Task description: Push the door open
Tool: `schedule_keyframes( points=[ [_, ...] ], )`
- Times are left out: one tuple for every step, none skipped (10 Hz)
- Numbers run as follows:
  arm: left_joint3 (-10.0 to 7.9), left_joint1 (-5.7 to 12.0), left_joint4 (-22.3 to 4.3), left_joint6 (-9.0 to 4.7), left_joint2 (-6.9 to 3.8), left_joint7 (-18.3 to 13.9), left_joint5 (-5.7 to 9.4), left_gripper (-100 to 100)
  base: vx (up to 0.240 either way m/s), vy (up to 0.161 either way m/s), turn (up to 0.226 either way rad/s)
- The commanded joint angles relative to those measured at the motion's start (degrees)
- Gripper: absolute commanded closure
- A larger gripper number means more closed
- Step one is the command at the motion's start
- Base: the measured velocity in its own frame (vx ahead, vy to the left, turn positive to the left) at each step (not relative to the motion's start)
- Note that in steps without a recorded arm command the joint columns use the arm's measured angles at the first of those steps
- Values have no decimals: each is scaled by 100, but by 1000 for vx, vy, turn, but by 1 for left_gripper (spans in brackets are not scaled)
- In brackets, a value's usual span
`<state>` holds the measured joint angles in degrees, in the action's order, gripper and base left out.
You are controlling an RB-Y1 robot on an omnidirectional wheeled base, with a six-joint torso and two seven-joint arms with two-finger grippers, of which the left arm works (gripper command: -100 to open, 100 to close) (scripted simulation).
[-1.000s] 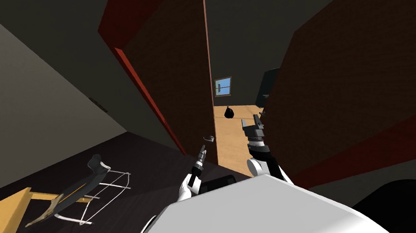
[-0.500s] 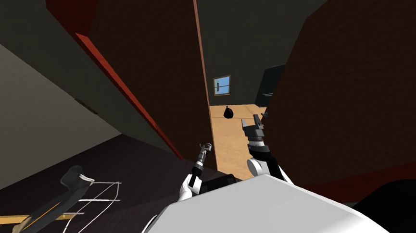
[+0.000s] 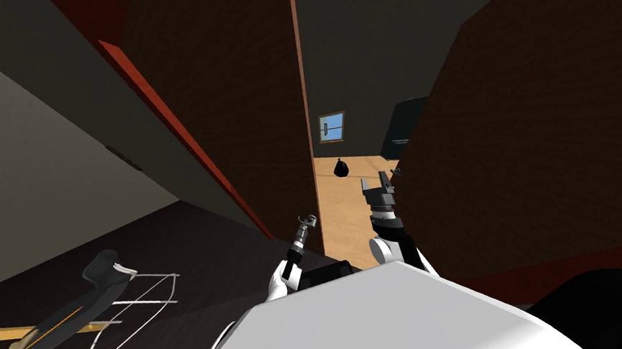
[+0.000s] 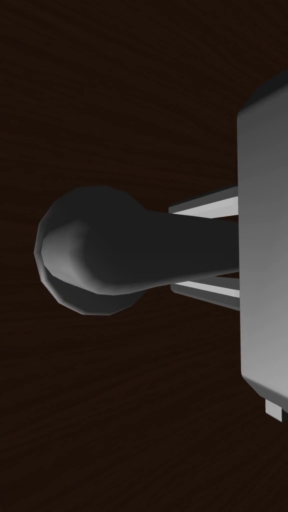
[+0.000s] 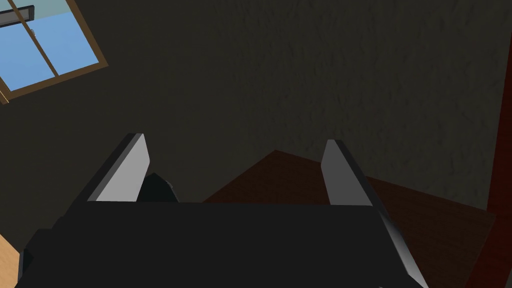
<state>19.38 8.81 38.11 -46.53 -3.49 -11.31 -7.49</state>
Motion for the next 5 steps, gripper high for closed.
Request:
schedule_keyframes(
  points=[
    [6, -24, -7, -14, -3, -2, -2, 100, 0, 0, 0],
    [6, -24, -7, -14, -3, -2, -2, 100, 0, 0, 0],
    [-67, 2, -11, 3, -21, 31, 33, 100, 107, -64, 25],
    [-86, 3, -14, 4, -27, 40, 42, 100, 130, -104, 35],
    [-142, 5, -22, 7, -40, 66, 69, 100, 145, -120, 36]
  ],
)
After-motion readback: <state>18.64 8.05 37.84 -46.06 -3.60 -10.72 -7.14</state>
